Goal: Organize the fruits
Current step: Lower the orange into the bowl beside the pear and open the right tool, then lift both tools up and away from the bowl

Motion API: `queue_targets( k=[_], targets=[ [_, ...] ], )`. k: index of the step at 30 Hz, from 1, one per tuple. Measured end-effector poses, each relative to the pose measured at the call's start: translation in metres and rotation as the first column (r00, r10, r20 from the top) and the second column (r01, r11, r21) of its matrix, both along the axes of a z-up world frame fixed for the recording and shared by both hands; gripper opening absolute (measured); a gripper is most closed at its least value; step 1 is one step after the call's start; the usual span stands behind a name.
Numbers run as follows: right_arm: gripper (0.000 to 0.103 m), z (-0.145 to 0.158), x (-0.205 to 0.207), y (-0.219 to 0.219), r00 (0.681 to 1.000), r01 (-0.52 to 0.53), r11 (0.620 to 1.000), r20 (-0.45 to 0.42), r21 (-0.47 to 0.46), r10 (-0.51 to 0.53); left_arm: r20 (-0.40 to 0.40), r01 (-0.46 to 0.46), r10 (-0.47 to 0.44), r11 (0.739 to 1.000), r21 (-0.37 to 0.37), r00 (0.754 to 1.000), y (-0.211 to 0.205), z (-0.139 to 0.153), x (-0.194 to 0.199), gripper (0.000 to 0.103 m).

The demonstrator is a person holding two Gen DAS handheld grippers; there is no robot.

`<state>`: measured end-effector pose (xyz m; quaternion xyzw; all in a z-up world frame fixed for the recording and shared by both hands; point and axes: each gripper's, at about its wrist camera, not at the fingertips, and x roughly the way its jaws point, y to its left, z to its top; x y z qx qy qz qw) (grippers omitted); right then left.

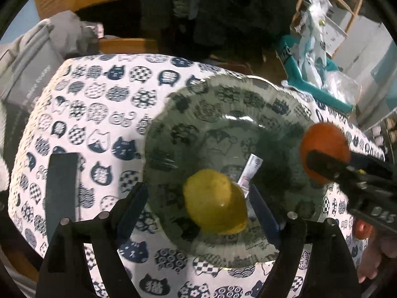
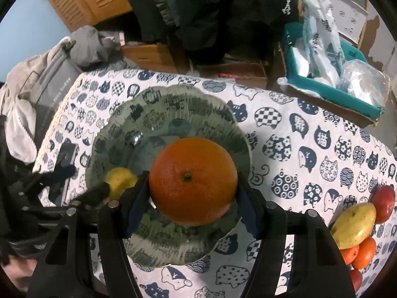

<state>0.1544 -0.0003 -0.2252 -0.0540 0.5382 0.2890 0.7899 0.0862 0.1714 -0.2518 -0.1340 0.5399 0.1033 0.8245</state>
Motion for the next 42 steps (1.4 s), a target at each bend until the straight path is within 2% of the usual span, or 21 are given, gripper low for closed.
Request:
queue_targets(
  k=[8,24,28,33,42],
  targets=[
    [0.067,-0.022,-0.011,0.023,0.997,-0.065,0.996,-0.043,-0.059,0.063,0.003,-0.098,0.098,0.995,0.012,0.995,0.029,0.007,-0.021,0.085],
    [0.069,-0.048,-0.017,0.035,0.990,-0.095,0.989,-0.113,-0.117,0.082,-0.005,-0.117,0.117,0.993,-0.004,0.993,0.040,0.005,-0.033,0.085],
    [0.078,-0.037,-0.015,0.031,0.993,-0.078,0.995,-0.091,-0.069,0.071,0.000,-0.106,0.106,0.994,-0.004,0.994,0.036,0.008,-0.033,0.085],
    [0.079,-0.016,-0.014,0.026,0.998,-0.058,0.997,-0.032,-0.058,0.056,0.017,-0.098,0.098,0.995,-0.008,0.995,0.033,0.017,-0.034,0.085],
    [0.079,0.031,-0.018,0.003,0.997,-0.009,0.999,0.079,-0.035,0.012,0.095,-0.070,0.071,0.997,-0.018,0.993,0.019,0.050,-0.040,0.085]
  ],
)
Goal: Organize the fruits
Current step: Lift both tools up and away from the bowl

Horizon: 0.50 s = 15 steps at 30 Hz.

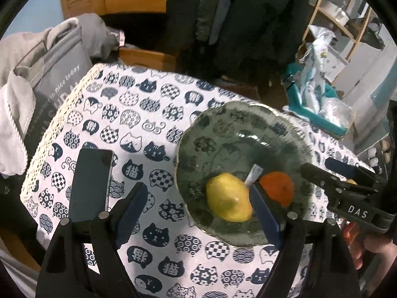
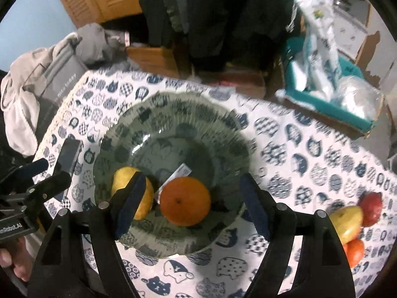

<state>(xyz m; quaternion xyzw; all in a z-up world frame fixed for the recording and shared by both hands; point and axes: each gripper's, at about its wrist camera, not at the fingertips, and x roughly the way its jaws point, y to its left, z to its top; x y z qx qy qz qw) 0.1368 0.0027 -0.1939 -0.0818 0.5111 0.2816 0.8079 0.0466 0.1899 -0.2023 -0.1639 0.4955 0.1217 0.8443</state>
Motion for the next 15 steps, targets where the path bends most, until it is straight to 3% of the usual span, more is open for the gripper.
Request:
queue_targets(
  k=[15],
  targets=[
    [0.079,0.084,-0.030,-0.059,0.982,0.048,0.997,0.180,0.059,-0.058,0.147,0.074,-0.076,0.997,0.016,0.986,-0.036,0.062,-0.017,0.085]
  ],
)
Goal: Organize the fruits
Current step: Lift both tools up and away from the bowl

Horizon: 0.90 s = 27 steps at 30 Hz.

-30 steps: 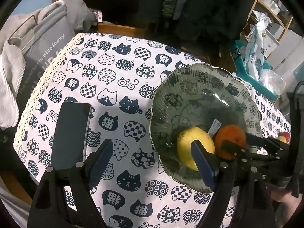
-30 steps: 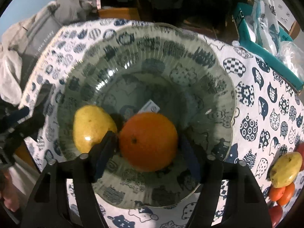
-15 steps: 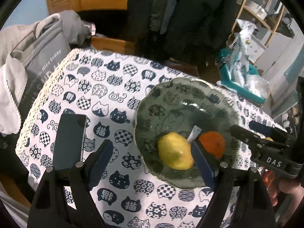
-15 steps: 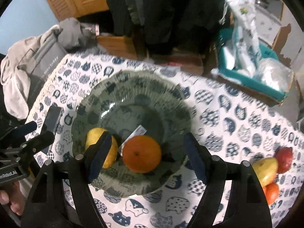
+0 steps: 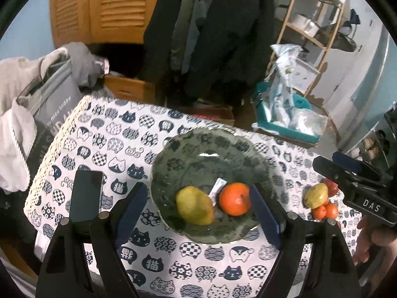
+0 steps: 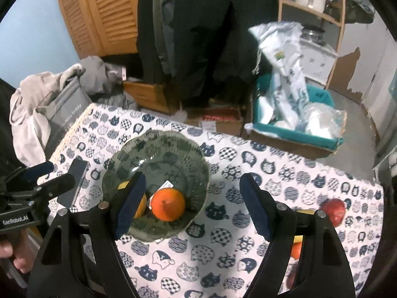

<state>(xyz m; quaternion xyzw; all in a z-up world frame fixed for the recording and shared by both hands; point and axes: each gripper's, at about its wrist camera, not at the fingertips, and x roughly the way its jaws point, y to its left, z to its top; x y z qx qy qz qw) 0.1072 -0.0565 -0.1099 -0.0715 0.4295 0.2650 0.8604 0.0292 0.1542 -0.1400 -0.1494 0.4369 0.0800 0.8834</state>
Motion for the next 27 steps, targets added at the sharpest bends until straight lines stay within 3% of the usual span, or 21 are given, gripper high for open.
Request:
queue_targets(
  k=[13,27],
  targets=[
    [0.079,0.053,-0.037,-0.054,0.987,0.046,0.998,0.151,0.036,-0.051,0.136,0.055,-0.066,0.995,0.084,0.988,-0.040,0.053,-0.021,0.087],
    [0.083,0.082,-0.067,-0.114,0.959,0.110,0.992,0.257,0.062,-0.122,0.213,0.086,-0.121,0.982,0.169,0.970,-0.081,0.086,-0.031,0.093]
  ],
)
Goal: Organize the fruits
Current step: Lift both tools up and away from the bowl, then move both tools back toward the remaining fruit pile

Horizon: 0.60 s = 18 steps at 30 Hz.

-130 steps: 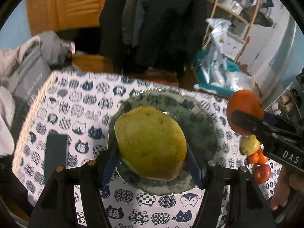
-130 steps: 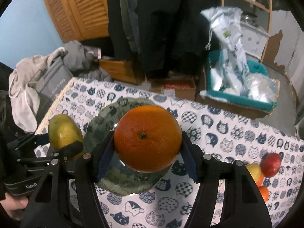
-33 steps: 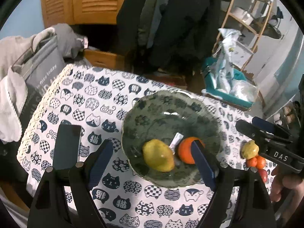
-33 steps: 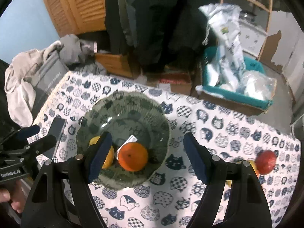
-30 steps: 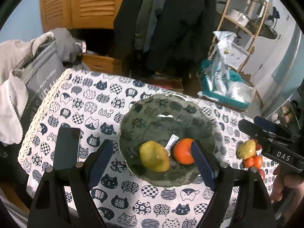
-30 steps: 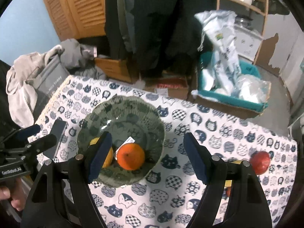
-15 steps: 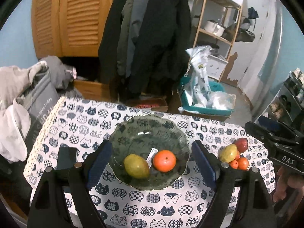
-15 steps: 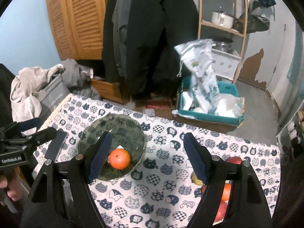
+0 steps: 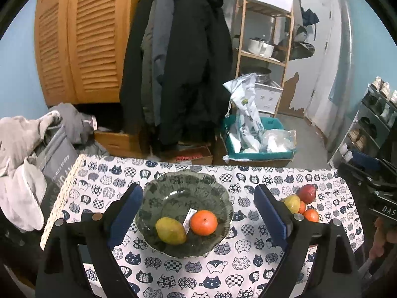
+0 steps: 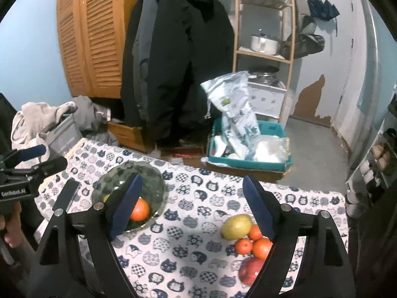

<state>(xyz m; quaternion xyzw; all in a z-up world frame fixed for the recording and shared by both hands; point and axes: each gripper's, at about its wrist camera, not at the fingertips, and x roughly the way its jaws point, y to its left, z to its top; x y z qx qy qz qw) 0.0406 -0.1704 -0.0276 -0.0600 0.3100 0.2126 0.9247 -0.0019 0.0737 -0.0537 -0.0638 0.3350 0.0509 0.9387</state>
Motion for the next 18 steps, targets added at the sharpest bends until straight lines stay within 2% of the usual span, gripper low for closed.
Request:
queue_targets(
  k=[4,7,18],
  targets=[
    [0.084,0.007,-0.009,-0.020,0.999,0.026,1.000,0.038,-0.009,-0.026,0.031,0.018,-0.019,1.000,0.025,0.999,-0.012,0.008,-0.002,0.100],
    [0.084,0.012,-0.012,-0.034,0.997,0.048,0.999,0.055,-0.001,-0.047,0.048,0.033,-0.036,0.998,0.054,0.998,-0.023,0.013,-0.001,0.101],
    [0.085,0.013,-0.017,-0.083,0.985,0.153,0.988,0.076,0.010,-0.153,0.056,0.112,-0.116,0.991,0.071,0.992,-0.062,0.015,0.010,0.101]
  ],
)
